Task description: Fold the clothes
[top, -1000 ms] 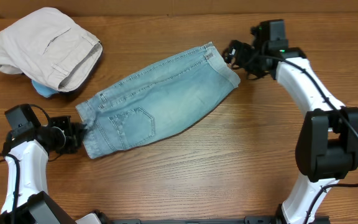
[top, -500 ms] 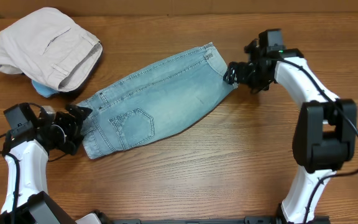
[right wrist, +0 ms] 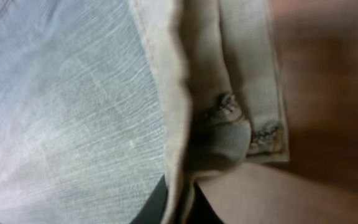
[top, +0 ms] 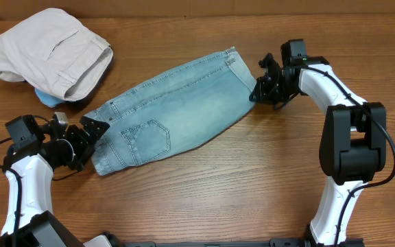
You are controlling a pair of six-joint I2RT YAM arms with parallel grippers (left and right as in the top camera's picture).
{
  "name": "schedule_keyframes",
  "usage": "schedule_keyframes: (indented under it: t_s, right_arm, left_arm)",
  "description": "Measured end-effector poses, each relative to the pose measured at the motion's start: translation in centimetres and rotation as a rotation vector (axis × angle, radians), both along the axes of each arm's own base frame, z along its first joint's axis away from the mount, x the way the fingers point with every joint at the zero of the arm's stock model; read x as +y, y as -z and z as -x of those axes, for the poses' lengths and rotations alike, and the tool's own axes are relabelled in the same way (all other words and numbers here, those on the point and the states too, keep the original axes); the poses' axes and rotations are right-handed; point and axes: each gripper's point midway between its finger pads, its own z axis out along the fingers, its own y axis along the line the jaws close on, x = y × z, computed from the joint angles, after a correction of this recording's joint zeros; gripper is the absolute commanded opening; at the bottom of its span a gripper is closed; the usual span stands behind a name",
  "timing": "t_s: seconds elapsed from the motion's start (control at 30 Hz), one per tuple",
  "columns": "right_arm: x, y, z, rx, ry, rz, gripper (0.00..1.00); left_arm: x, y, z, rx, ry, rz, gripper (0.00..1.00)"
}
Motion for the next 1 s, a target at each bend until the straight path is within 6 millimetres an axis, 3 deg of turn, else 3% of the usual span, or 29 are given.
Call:
schedule_keyframes:
  t_s: [0.2, 0.3, 0.37, 0.4, 0.43, 0.5, 0.6, 0.73, 0.83, 1.0]
  right_arm:
    - [-1.6, 0.7, 5.7, 0.294, 0.093, 0.1, 0.04]
    - [-3.3, 0.4, 9.6, 0.494, 0.177, 0.218, 0.04]
    - [-4.4, 0.0, 11.5, 0.584, 0.216, 0.295, 0.18]
    - [-4.9, 0.0, 11.9, 0.606, 0.231, 0.328, 0.35]
    - [-5.3, 0.0, 12.0, 0.607, 0.248, 0.352, 0.43]
    - [-6.0, 0.3, 11.5, 0.582, 0.263, 0.393, 0.47]
    - [-6.9, 1.1, 9.3, 0.497, 0.306, 0.391, 0.52]
    - [-7.4, 1.2, 5.1, 0.352, 0.346, 0.23, 0.58]
    - [-7.5, 0.7, 2.5, 0.248, 0.336, 0.119, 0.59]
    - [-6.9, 0.1, -1.1, 0.076, 0.294, 0.068, 0.66]
  left_arm:
    - [-0.3, -0.4, 0.6, 0.015, 0.044, -0.009, 1.0]
    - [-0.1, -1.2, 0.6, 0.024, 0.062, -0.027, 1.0]
    - [0.4, -1.9, 0.6, 0.032, 0.07, -0.058, 1.0]
    - [0.7, -2.3, 0.5, 0.035, 0.073, -0.081, 1.0]
    - [1.1, -2.6, 0.4, 0.038, 0.072, -0.102, 1.0]
    - [2.0, -3.0, 0.3, 0.056, 0.059, -0.15, 1.0]
    - [3.3, -2.9, 0.5, 0.099, 0.019, -0.207, 1.0]
    - [3.9, -2.6, 0.8, 0.13, -0.008, -0.236, 0.97]
    - [4.1, -2.5, 1.0, 0.144, -0.022, -0.239, 1.0]
    - [4.5, -2.3, 1.1, 0.161, -0.029, -0.266, 1.0]
